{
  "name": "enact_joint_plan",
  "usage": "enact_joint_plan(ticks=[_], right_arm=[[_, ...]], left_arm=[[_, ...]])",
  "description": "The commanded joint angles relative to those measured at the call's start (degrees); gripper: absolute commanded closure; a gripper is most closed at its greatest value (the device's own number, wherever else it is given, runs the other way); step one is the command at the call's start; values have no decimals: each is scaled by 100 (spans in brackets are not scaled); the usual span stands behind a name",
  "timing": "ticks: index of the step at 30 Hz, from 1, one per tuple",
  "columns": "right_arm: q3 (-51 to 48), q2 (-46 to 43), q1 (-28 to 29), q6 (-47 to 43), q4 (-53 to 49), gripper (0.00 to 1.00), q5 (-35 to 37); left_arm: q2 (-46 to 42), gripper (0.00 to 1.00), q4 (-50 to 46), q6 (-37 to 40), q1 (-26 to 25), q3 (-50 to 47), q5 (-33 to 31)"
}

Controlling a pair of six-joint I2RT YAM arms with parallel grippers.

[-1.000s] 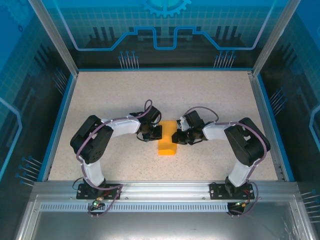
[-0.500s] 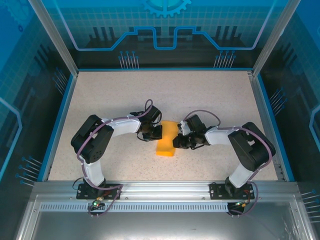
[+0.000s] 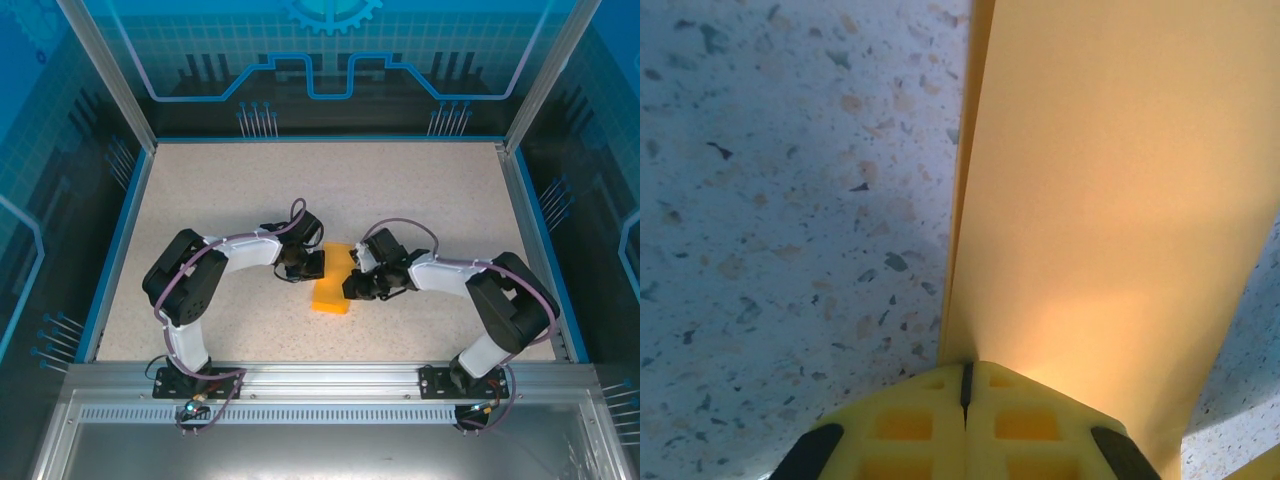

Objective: Fold a paper plane with a square sheet of paper (pick it up from the middle)

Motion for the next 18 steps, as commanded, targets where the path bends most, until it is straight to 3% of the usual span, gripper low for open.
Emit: enact_joint_plan(ticks=[1,18], right_arm=[[144,263,169,77,52,88,0],[-524,30,452,174,-174,88,34]], left_arm=[[798,95,-620,100,-18,-428,-659],[910,95,-584,148,-15,-429,-694]])
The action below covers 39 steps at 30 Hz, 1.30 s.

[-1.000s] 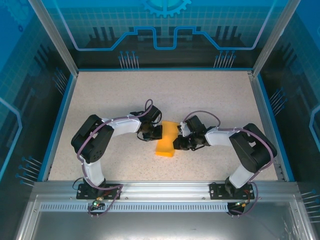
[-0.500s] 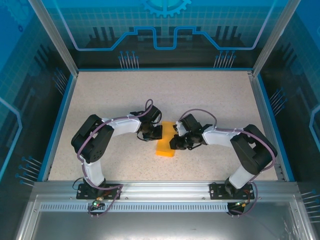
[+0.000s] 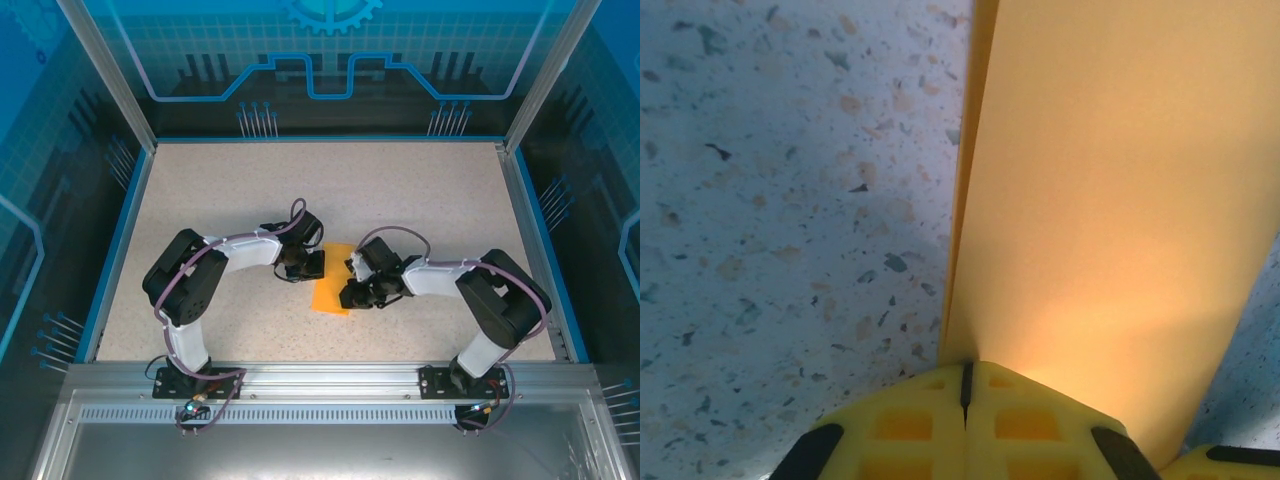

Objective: Fold a paper plane with a square sheet of paper (pick it up from the middle)

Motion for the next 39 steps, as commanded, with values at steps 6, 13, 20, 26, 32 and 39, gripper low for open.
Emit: enact_joint_plan(ticks=[6,13,20,26,32,39], right_arm=[[-614,-326,176,130,-427,88,43],[-771,-759,249,74,-869,88,169],[-254,-1169,213,196,-846,88,234],[162,-712,204,398,-114,88,300],[154,-22,275,372,185,88,109],[-412,-207,285,302,-75,88,86]], left_arm=[[928,95,-615,176,-15,-374,-700],[928,95,-688,244,-10,-305,-701],[893,95,-637,229,-15,-272,-598],[798,95,-644,247,-12,-279,-578],[805,95,-636,273,-12,-250,-571],[874,95,-630,290,-6,-231,-548]])
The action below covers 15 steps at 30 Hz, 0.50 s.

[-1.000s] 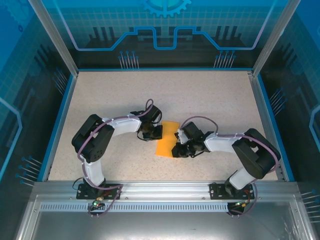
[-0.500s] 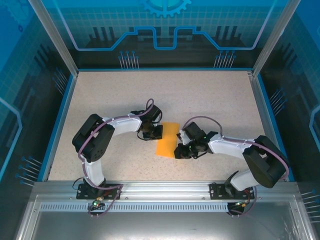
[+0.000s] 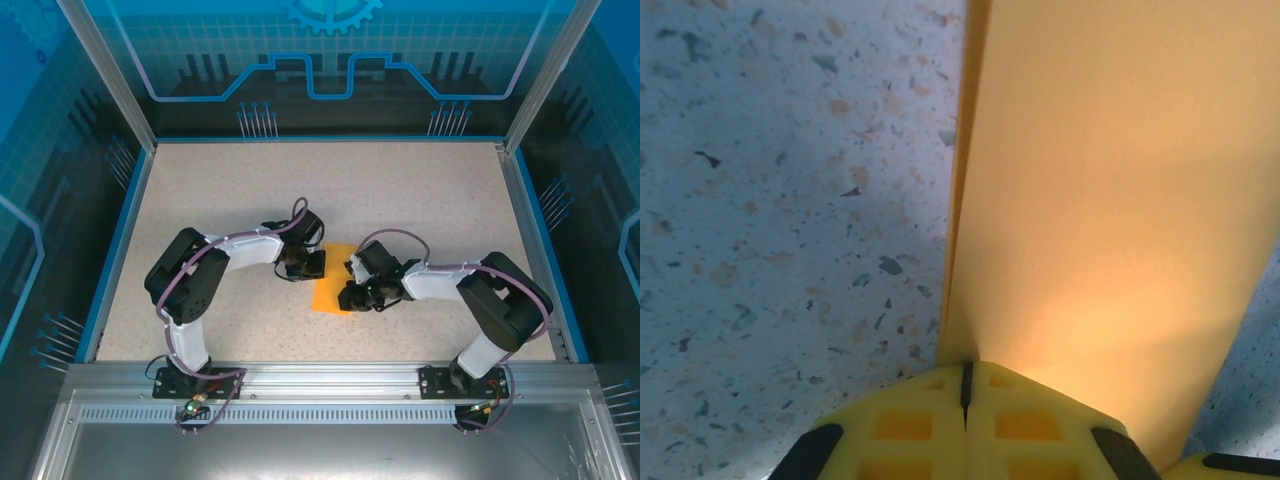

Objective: Fold a paper plane with a square sheet of paper (pick it up from the middle)

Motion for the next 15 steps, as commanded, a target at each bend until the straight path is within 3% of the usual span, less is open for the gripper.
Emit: enact_joint_plan(ticks=[1,10,15], right_arm=[[-344,-182,118,-35,-369,88,-112],[-449,-776,97,-206,-1057,88,72],[-96,-946,3,-65,-799,88,34]], left_arm=[[808,95,-455,140,-7,-371,-575],[786,95,-463,133,-2,-250,-386],[543,93,-531,124,-4,-132,-224]])
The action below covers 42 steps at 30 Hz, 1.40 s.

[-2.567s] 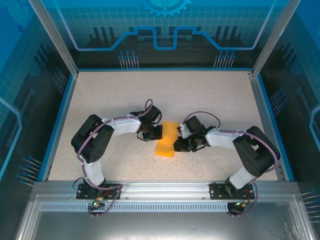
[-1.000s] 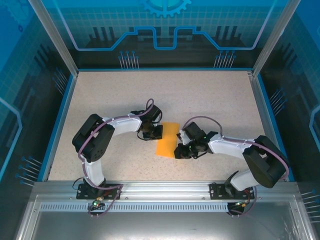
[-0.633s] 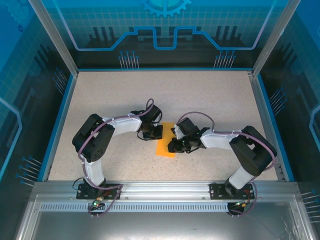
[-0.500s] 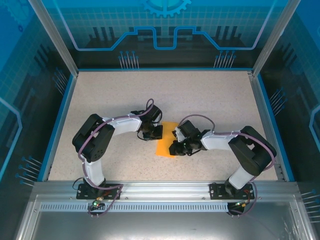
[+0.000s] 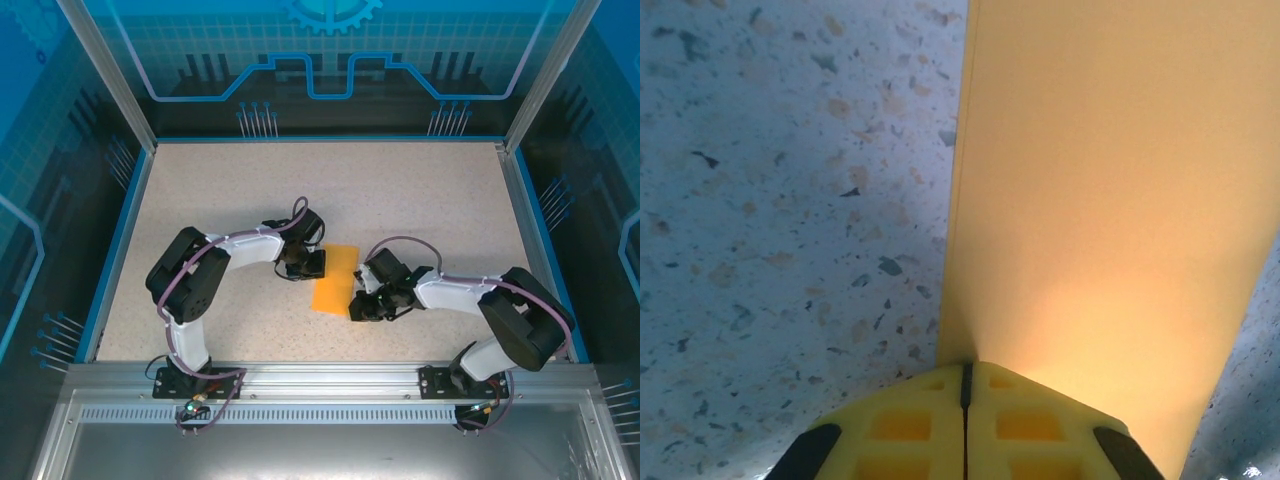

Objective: Fold a paper plane with a square sheet of paper (pick it up from the middle)

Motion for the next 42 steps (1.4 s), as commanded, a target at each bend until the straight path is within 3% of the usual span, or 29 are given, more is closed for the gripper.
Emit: enact_joint_plan(ticks=[1,10,15,18,25,30,42], right_arm=[[348,-174,-38,53,31,88,-16],[787,389,-366,-1,393,88,216],[891,731,-477,-121,437,88,303],[897,802,-511,-151,457,88,300],[903,977,-536,-180,516,88,227],[788,916,-557,-169,518,88,212],[689,1012,-566,-219,508,89,307]], left_arm=[[458,93,-419,122,-12,-251,-258],[-89,82,-673,213,-15,176,-200],[-392,69,-901,265,-14,333,-259],[-653,60,-1101,293,-10,238,-327],[-1327,48,-1200,67,-15,-321,-191],[-1770,43,-808,-351,-16,-1030,63],[-2175,42,992,-1473,-20,-2242,650]])
